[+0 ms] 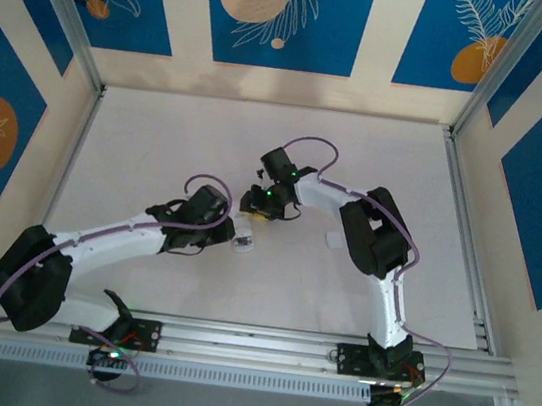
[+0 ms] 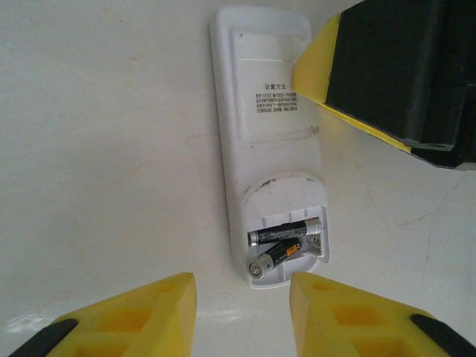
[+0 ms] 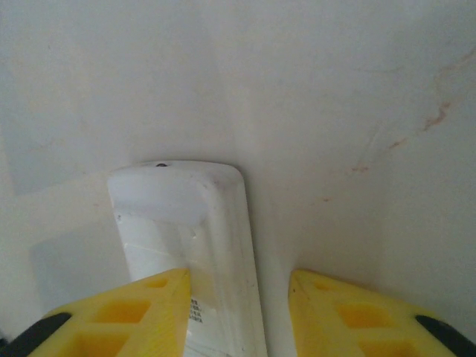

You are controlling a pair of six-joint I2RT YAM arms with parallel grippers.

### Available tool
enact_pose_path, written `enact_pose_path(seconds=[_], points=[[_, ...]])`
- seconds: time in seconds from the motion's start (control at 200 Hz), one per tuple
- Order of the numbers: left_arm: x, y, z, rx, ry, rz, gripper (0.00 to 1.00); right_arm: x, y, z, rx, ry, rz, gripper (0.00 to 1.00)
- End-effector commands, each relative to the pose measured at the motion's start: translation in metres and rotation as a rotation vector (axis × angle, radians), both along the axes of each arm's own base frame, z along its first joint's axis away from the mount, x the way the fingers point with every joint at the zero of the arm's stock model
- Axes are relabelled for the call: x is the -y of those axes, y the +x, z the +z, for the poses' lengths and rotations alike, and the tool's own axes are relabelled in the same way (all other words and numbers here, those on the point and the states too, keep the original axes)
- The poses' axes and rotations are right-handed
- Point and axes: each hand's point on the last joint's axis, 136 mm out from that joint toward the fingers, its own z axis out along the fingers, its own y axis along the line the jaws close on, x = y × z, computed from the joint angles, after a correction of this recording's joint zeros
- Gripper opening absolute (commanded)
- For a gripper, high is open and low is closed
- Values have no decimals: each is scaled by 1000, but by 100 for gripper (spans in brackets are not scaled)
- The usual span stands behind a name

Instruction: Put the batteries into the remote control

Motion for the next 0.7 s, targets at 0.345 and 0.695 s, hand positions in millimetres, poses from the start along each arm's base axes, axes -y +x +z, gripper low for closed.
enact_pose_path(seconds=[0.345,0.695], points=[[24,-4,-11,-51,-125,-17,23,6,-37,-45,-136,-124,23,31],[22,0,-26,-88,-111,46,14,7,-38,-42,-142,-115,11,29]])
